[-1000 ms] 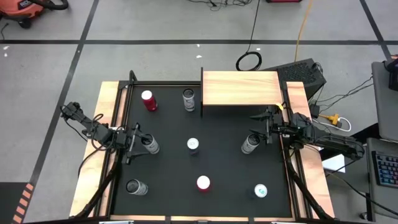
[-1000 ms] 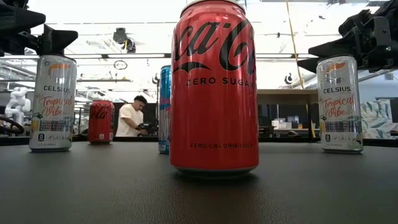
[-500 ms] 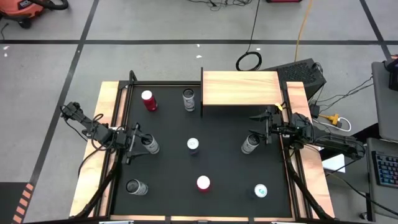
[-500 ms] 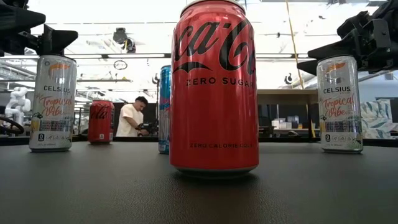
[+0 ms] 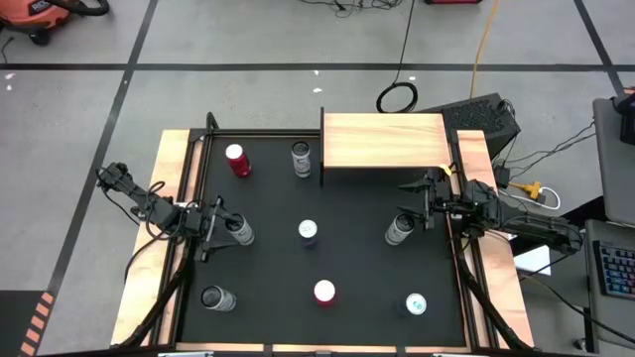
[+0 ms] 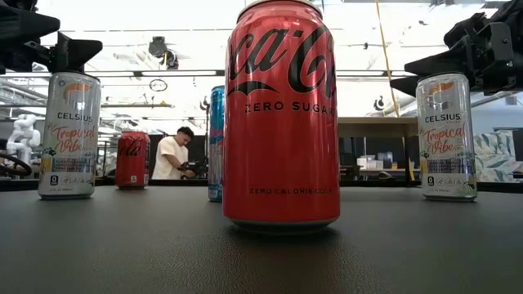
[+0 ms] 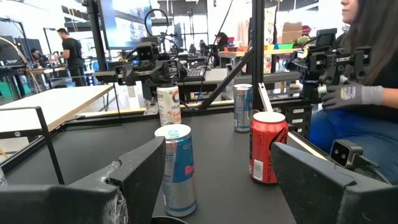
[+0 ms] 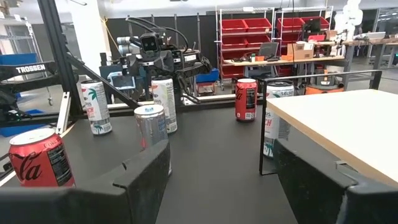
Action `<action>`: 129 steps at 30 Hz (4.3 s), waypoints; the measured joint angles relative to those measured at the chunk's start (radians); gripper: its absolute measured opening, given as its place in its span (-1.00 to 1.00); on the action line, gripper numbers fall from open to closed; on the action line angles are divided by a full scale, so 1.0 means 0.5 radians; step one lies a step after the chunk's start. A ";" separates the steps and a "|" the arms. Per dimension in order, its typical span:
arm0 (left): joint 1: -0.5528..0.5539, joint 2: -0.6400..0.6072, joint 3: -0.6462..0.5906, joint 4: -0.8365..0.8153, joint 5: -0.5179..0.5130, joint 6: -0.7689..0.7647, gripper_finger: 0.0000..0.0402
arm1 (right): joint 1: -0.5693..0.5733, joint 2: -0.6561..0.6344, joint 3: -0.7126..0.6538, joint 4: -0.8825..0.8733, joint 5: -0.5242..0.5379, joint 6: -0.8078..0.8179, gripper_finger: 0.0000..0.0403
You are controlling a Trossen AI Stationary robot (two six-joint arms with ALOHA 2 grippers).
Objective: Place canned beverage on shelf
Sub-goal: Put the left white-yellow soda can on the shelf
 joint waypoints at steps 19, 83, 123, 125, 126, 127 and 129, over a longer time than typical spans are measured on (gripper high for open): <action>0.000 0.000 0.000 0.000 0.000 0.000 0.47 | 0.000 0.000 0.001 0.031 0.001 0.001 0.34; 0.000 0.000 -0.001 0.155 0.112 0.369 0.47 | 0.034 0.000 0.000 0.113 0.001 0.271 0.34; 0.000 0.084 0.000 0.012 -0.416 -0.063 0.47 | 0.034 -0.001 0.000 0.145 0.063 0.266 0.34; 0.000 0.117 0.000 0.012 -0.422 -0.135 0.47 | 0.034 -0.001 0.000 0.157 0.063 0.276 0.34; 0.000 0.137 0.000 0.011 -0.425 -0.179 0.47 | 0.034 -0.001 0.001 0.159 0.063 0.276 0.34; 0.000 0.159 0.000 0.011 -0.429 -0.220 0.47 | 0.034 -0.001 0.000 0.159 0.063 0.271 0.34; 0.001 0.204 0.000 0.011 -0.444 -0.268 0.47 | 0.034 -0.001 0.000 0.159 0.063 0.260 0.34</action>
